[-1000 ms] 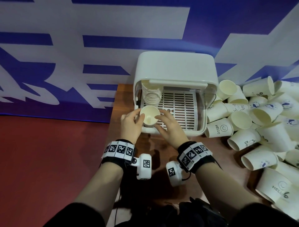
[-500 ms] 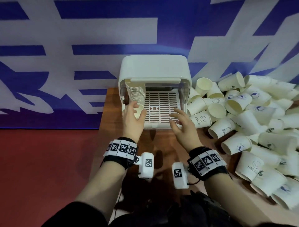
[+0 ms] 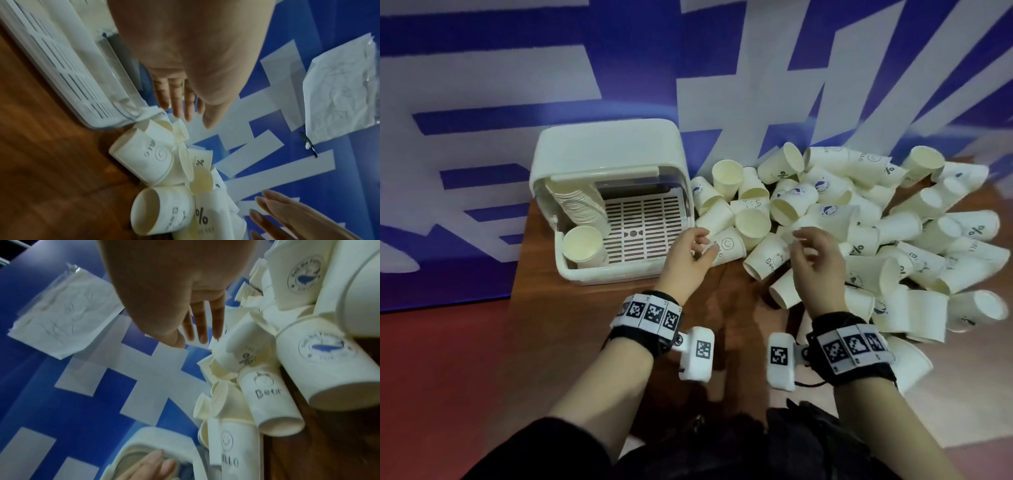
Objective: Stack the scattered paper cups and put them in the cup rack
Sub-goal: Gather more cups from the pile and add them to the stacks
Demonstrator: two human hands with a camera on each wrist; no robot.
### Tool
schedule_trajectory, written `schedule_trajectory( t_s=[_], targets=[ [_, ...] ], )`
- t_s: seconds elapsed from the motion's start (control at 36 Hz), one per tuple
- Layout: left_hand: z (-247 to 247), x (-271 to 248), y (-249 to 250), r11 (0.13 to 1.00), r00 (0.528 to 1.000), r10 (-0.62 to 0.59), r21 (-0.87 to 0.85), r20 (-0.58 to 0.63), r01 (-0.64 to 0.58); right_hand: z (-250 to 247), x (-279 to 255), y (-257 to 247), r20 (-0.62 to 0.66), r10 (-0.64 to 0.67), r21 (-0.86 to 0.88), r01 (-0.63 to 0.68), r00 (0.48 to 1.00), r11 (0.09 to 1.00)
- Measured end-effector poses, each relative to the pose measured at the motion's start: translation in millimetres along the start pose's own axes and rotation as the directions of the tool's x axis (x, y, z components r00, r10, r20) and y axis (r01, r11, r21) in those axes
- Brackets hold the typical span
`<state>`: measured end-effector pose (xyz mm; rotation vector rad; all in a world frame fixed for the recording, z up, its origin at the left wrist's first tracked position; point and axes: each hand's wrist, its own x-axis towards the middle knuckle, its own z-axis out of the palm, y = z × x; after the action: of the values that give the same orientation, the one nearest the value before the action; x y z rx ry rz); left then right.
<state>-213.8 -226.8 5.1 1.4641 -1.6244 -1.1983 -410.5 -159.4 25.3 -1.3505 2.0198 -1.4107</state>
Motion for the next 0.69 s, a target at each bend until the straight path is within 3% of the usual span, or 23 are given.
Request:
schedule_trajectory(
  t_s=[0.19, 0.31, 0.42, 0.56, 0.69],
  targets=[
    [54, 11, 16, 0.998, 0.994, -0.002, 0.057, 0.107, -0.004, -51, 19, 24, -0.230, 0.175, -0.024, -0.185, 0.957, 0.982],
    [83, 25, 32, 0.998, 0.992, -0.010, 0.056, 0.128, 0.003, -75, 25, 45, -0.303, 0.209, -0.135, -0.258, 0.930, 0.957],
    [107, 38, 49, 0.998, 0.992, -0.003, 0.057, 0.122, -0.004, -94, 26, 58, -0.360, 0.286, -0.283, -0.396, 0.888, 0.873],
    [129, 48, 60, 0.997, 0.990, -0.015, 0.071, 0.141, 0.005, -109, 22, 66, -0.377, 0.381, -0.282, -0.497, 0.844, 0.821],
    [141, 55, 65, 0.997, 0.989, -0.046, 0.066, 0.140, 0.038, -111, 19, 79, -0.301, 0.441, -0.250, -0.516, 0.846, 0.819]
  ],
)
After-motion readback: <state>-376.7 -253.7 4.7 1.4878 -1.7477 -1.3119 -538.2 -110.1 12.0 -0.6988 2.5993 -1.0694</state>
